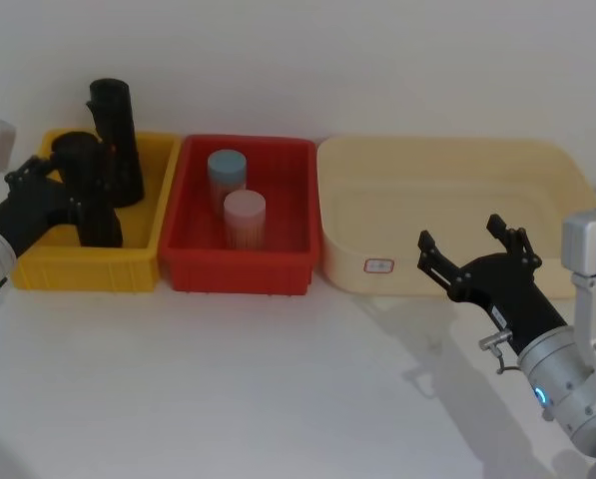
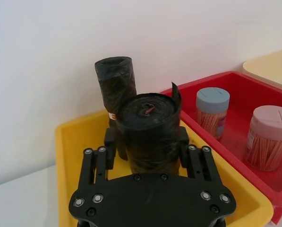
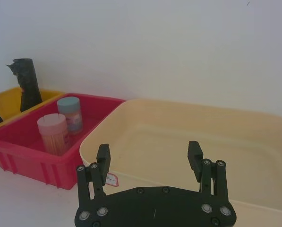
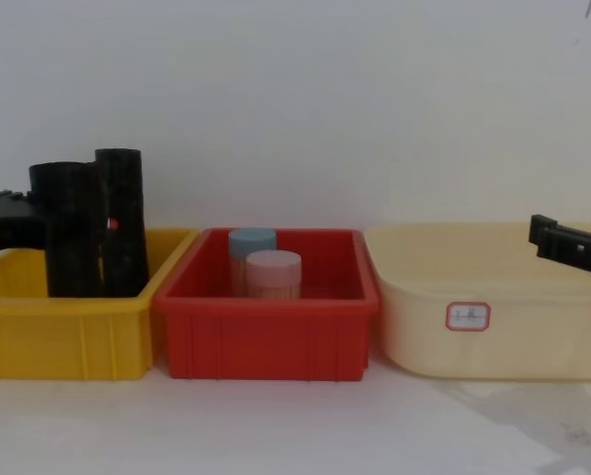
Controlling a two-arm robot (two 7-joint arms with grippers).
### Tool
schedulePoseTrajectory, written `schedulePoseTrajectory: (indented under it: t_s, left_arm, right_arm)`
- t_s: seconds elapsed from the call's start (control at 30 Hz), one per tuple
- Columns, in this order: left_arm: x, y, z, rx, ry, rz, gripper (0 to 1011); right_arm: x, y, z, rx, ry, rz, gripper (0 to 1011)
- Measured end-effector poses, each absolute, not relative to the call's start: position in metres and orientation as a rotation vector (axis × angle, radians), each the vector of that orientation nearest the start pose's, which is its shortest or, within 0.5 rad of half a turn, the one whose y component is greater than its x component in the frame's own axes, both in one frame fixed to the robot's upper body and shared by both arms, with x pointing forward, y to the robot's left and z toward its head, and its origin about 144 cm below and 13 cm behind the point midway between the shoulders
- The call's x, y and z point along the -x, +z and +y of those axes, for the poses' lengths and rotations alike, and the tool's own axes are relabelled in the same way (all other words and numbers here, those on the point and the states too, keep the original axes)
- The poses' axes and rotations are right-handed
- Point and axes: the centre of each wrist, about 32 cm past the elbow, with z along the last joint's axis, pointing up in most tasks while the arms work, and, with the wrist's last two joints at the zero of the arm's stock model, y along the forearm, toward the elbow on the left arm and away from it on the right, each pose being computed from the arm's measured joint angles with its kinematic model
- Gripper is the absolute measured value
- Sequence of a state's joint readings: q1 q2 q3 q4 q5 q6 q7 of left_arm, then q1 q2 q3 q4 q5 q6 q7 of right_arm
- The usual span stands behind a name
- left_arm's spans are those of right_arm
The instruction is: Pick up the garbage bag with the one hand and transfer it to the other hand.
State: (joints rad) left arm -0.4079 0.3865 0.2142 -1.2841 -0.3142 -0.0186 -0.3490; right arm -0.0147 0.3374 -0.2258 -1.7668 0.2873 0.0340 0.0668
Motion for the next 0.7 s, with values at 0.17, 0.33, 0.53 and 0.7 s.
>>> schedulePoseTrajectory:
  t_s: [0.17, 0.33, 0.53, 0.7]
  left_arm:
    - [-0.567, 1.208, 0.313, -0.056, 1.137, -0.143, 634]
    - [-0.568, 1.208, 0.314, -0.056, 1.137, -0.144, 524]
    - [-0.564, 1.210, 0.315, -0.049, 1.138, -0.150, 486]
    - [-0.557, 1.214, 0.315, -0.040, 1.136, -0.157, 464]
  right_arm:
    - [-0.443, 1.189, -0.237, -0.026, -1.229, -0.075, 1000]
    - [-0.443, 1.189, -0.237, -0.026, -1.229, -0.075, 1000]
    - [-0.443, 1.189, -0.237, -0.026, -1.229, -0.075, 1000]
    - [-0.443, 1.189, -0.237, -0.026, -1.229, -0.075, 1000]
